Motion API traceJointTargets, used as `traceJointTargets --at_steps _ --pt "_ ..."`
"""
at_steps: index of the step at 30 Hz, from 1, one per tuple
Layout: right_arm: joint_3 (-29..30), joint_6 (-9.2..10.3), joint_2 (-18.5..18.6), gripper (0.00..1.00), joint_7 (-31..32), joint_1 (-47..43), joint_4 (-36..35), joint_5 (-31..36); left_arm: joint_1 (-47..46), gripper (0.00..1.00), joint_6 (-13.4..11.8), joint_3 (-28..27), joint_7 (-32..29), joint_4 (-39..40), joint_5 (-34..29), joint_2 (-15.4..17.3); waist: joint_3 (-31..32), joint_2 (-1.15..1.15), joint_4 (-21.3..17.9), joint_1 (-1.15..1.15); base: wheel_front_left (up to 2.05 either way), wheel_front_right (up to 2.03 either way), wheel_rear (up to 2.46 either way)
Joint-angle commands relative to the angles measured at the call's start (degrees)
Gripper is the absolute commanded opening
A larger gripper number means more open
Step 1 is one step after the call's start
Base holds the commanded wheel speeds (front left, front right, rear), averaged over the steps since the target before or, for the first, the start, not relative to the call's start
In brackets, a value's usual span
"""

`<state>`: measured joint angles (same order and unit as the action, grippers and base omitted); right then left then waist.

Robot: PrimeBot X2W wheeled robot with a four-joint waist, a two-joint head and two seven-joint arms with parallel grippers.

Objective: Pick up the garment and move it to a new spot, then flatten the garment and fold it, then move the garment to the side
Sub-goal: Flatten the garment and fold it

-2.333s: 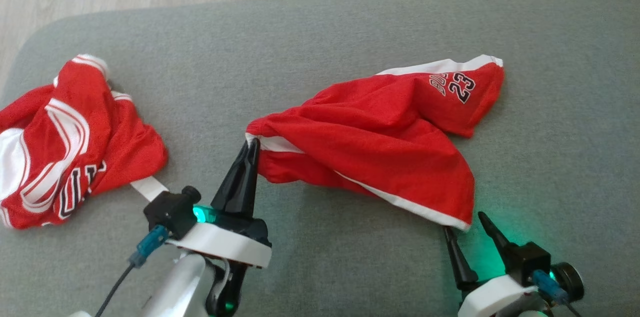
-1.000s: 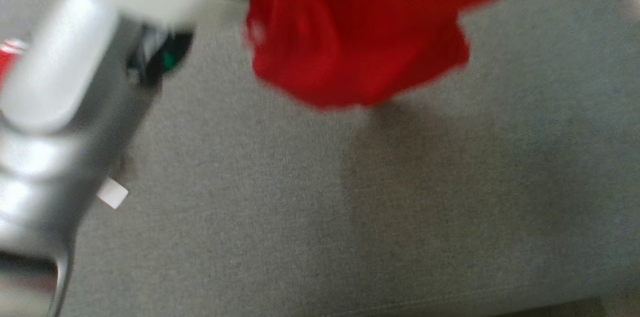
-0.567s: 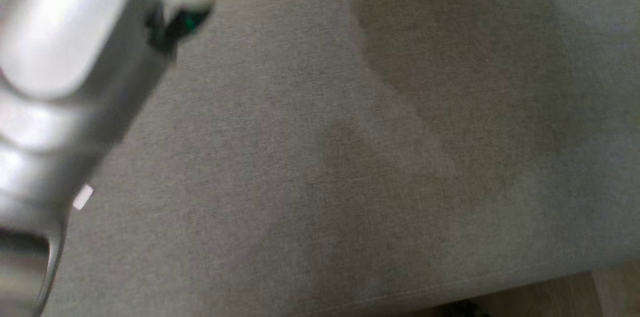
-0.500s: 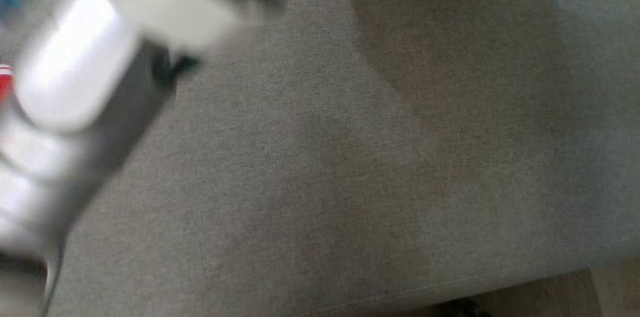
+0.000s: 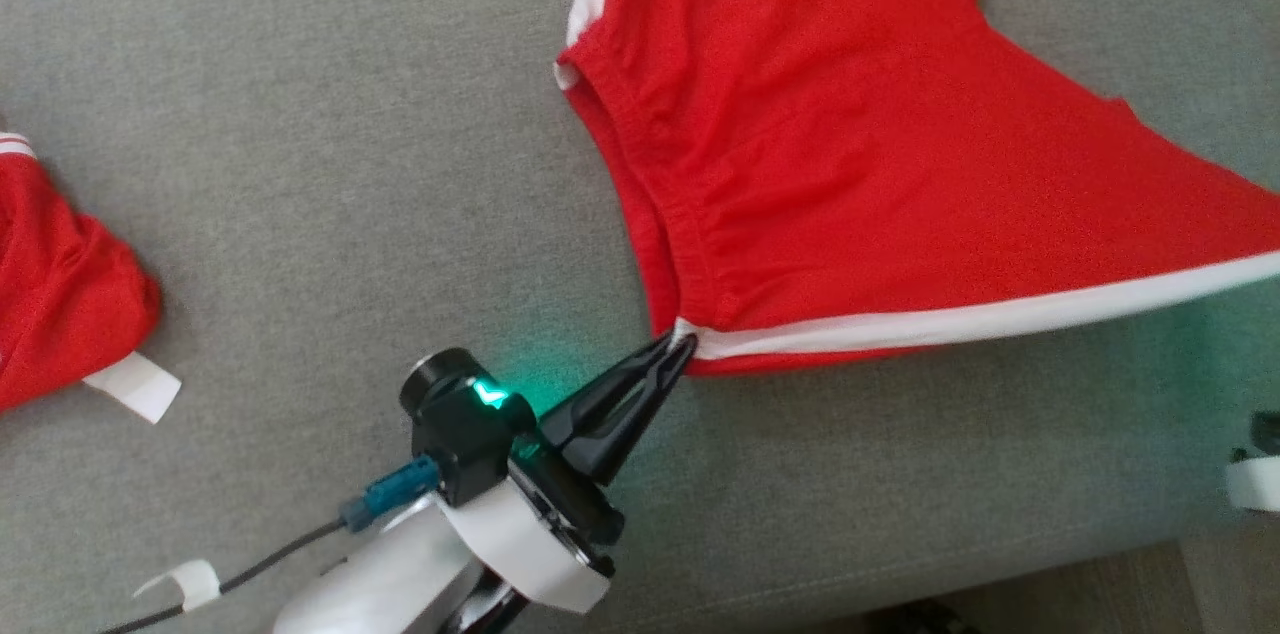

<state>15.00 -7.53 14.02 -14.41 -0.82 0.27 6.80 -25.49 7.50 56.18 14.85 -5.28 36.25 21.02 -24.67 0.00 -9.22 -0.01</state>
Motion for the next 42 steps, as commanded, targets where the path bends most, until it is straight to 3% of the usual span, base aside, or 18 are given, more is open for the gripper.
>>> traceJointTargets --at_steps 1,8,12,18,24,31,32,33,34,35,36,37,42 --pt "0.0 0.04 2.3 0.00 0.5 1.2 -2.9 -0.4 -0.8 0.00 -0.2 -2.3 0.1 2.5 0.2 0.2 0.0 0.00 0.2 0.01 0.00 0.00 0.00" --pt "-3.6 0.04 7.9 0.00 7.2 10.9 -4.1 -0.6 -6.8 0.00 -0.1 -6.8 -0.2 4.1 4.7 -3.2 -1.3 0.00 3.5 0.01 0.00 0.00 0.00" --pt "-9.4 0.04 13.6 0.00 11.3 20.3 1.1 -1.5 -13.2 0.00 0.0 -8.1 -2.8 -0.1 8.8 -6.3 -3.4 0.00 6.3 0.01 0.00 0.00 0.00" --pt "-18.4 0.04 19.0 0.00 13.9 35.2 11.9 -2.2 -20.6 0.00 0.0 -10.0 -5.3 -7.9 14.7 -10.8 -6.9 0.00 9.3 0.01 0.00 0.00 0.00" --pt "-24.5 0.04 20.4 0.00 13.7 46.8 22.5 -1.5 -24.8 0.00 0.0 -10.4 -4.5 -12.0 18.3 -13.3 -9.2 0.00 11.4 0.01 0.00 0.00 0.00" --pt "-27.4 0.04 19.5 0.00 11.8 53.6 30.0 -0.5 -27.2 0.00 0.0 -10.3 -2.3 -14.8 19.9 -14.1 -10.2 0.00 12.5 0.01 0.00 0.00 0.00" --pt "-27.7 0.04 19.2 0.03 11.4 54.4 31.1 -0.4 -27.4 0.00 0.0 -10.0 -2.1 -15.1 20.0 -14.2 -10.2 0.00 12.6 0.01 0.00 0.00 0.00" --pt "-27.8 0.04 18.8 0.18 10.9 55.2 32.2 -0.2 -27.6 0.00 0.0 -9.8 -1.8 -15.5 20.2 -14.2 -10.3 0.00 12.7 0.01 0.00 0.00 0.00" --pt "-27.5 0.04 18.3 0.50 10.2 55.9 33.1 -0.1 -27.6 0.00 0.0 -9.7 -1.6 -15.8 20.7 -14.3 -10.3 0.00 12.7 0.01 0.00 0.00 0.00" --pt "-27.0 0.04 17.6 1.00 9.3 56.5 33.8 0.0 -27.7 0.39 0.0 -9.6 -1.5 -16.2 20.9 -14.4 -10.4 0.00 12.7 0.01 0.00 0.00 0.00" --pt "-26.2 0.04 16.8 1.00 8.2 57.0 34.4 0.2 -27.8 0.92 0.0 -9.6 -1.3 -16.6 21.0 -14.4 -10.4 0.00 12.7 0.01 0.00 0.00 0.00" --pt "-25.2 0.04 16.0 1.00 6.8 57.4 34.9 0.6 -27.8 1.00 0.0 -9.8 -1.0 -17.1 21.2 -14.5 -10.4 0.00 12.7 0.01 0.00 0.00 0.00" --pt "-20.5 0.04 12.2 1.00 1.4 57.0 37.3 1.5 -27.0 1.00 0.0 -10.6 -0.2 -18.4 20.4 -14.9 -10.2 0.00 12.5 0.01 0.00 0.00 0.00"
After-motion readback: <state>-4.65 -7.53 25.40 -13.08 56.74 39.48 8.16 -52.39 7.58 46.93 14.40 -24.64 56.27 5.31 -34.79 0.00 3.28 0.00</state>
